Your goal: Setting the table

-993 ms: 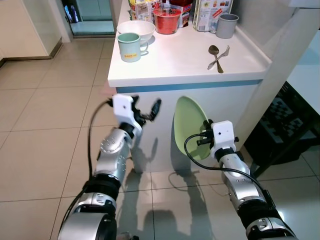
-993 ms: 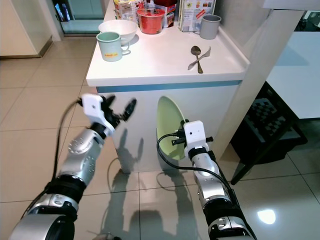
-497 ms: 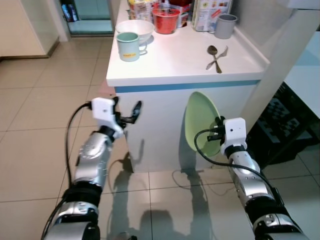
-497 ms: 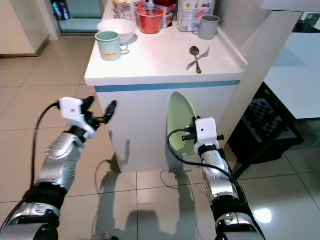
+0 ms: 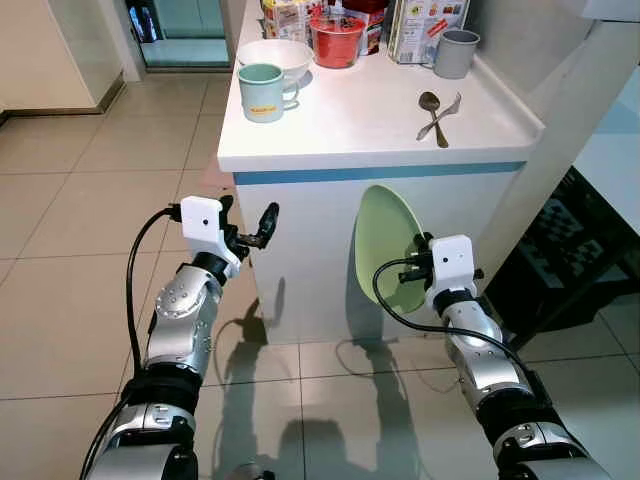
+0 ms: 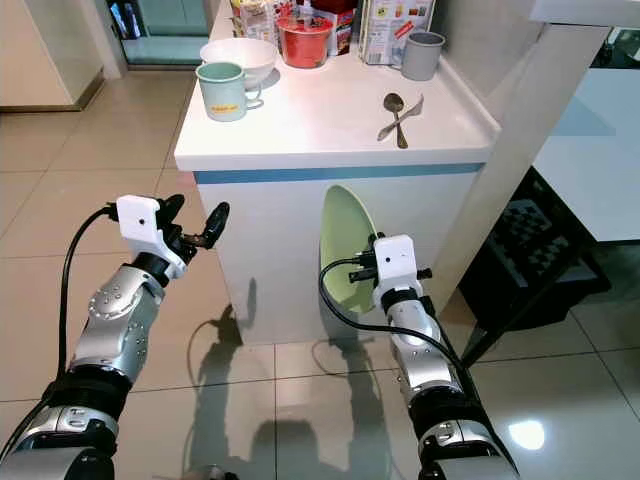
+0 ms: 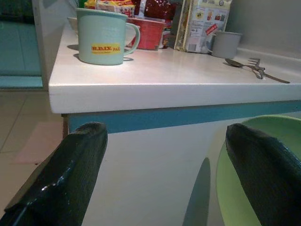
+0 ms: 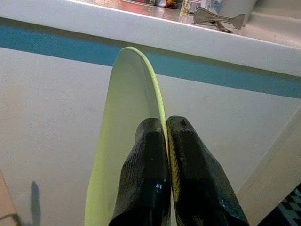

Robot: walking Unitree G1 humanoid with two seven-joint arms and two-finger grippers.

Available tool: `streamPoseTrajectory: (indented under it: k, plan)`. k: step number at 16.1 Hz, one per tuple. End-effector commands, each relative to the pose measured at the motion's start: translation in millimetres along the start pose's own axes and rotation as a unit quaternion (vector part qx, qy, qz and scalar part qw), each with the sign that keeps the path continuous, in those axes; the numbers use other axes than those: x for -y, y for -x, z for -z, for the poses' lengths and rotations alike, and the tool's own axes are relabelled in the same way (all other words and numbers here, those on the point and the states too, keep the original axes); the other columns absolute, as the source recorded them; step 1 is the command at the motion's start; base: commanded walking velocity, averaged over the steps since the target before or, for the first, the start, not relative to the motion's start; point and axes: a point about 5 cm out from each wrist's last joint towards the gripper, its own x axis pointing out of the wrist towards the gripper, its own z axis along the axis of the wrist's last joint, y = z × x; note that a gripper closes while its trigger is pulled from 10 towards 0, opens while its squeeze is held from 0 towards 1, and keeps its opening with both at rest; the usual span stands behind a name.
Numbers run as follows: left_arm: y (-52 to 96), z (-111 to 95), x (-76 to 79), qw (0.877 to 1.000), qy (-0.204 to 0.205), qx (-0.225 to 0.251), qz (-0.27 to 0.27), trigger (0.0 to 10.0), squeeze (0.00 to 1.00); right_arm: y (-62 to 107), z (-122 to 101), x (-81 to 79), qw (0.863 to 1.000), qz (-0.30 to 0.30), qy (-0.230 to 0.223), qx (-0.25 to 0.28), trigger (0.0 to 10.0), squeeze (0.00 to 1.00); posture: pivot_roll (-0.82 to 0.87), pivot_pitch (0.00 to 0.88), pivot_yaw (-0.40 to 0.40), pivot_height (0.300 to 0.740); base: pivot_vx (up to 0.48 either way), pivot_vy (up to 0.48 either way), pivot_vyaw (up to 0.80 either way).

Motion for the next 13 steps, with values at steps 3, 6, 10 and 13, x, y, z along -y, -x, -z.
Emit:
streamPoseTrajectory:
  k: [3, 6, 10, 13]
  plan:
    - [-2.9, 1.9, 5.9, 1.0, -0.002, -0.01, 0.008, 10.0, 0.0, -10.0, -5.7, 2.3, 0.992, 0.015, -0.126, -0.017, 10.0, 0.0, 0.01, 0.0, -0.009, 0.74, 0.0, 0.0, 0.0]
    - [-2.7, 4.4, 7.9, 1.0, 0.0, -0.016, 0.011, 10.0, 0.0, -14.7, -12.1, -11.7, 0.962, -0.037, -0.27, -0.035, 10.0, 0.0, 0.01, 0.0, -0.008, 0.74, 0.0, 0.0, 0.0]
    - [-0.9, 10.1, 10.9, 0.999, -0.001, -0.031, 0.019, 10.0, 0.0, -11.5, -46.0, -32.4, 0.901, -0.169, -0.399, -0.018, 10.0, 0.0, 0.01, 0.0, -0.003, 0.74, 0.0, 0.0, 0.0]
    - [2.2, 20.6, 6.7, 0.998, -0.006, -0.067, 0.014, 10.0, 0.0, -13.0, -78.1, -27.1, 0.87, -0.194, -0.453, 0.02, 10.0, 0.0, 0.0, 0.0, 0.003, 0.74, 0.0, 0.0, 0.0]
